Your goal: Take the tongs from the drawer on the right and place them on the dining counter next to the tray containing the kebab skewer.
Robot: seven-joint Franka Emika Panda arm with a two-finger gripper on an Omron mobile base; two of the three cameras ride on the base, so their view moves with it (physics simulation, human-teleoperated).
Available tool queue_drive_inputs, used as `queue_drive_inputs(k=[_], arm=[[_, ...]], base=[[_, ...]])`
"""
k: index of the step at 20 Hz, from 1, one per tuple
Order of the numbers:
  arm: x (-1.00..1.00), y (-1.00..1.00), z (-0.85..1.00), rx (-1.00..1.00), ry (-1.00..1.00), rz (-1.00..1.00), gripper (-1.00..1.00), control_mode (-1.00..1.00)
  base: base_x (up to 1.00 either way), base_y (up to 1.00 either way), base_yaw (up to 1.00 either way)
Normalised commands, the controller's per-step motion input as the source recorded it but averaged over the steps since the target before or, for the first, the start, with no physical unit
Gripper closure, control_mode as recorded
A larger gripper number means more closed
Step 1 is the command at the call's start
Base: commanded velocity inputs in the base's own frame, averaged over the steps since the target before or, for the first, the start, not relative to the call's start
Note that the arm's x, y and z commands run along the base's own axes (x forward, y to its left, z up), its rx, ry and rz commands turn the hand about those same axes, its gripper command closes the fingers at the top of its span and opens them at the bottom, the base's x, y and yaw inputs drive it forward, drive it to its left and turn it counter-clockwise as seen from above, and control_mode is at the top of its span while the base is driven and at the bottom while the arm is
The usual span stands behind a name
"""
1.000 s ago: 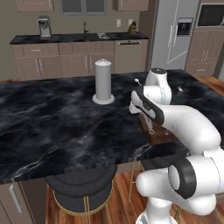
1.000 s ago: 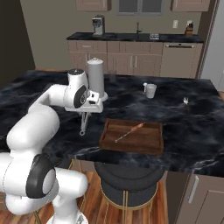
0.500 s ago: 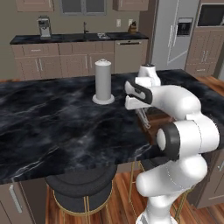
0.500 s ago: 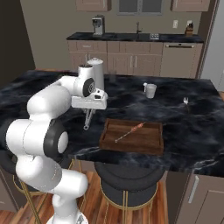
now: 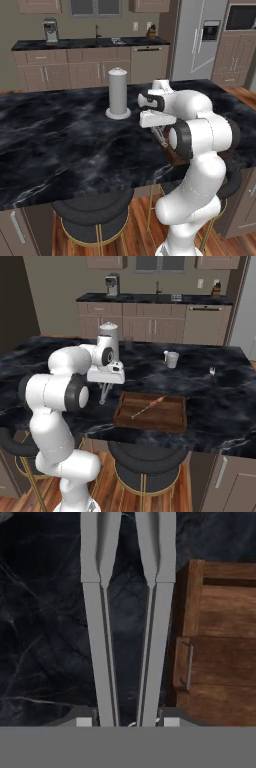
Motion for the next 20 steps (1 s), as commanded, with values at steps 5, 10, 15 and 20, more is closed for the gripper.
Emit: queue_drive_inputs(k=[5,10,15,20], arm=[[0.24,0.0,-0.46,0.0,0.07,0.0,1.0,-1.0],[0.02,0.0,-0.3,0.0,0.0,0.0,1.0,-1.0],[0.0,0.0,-0.27,0.0,0.0,0.0,1.0,-1.0],[0.0,0.0,-0.31,0.0,0.0,0.0,1.0,-1.0]], base=[[0.0,0.0,0.0],[0.0,0.0,0.0],[0.0,0.0,0.0],[0.0,0.0,0.0]])
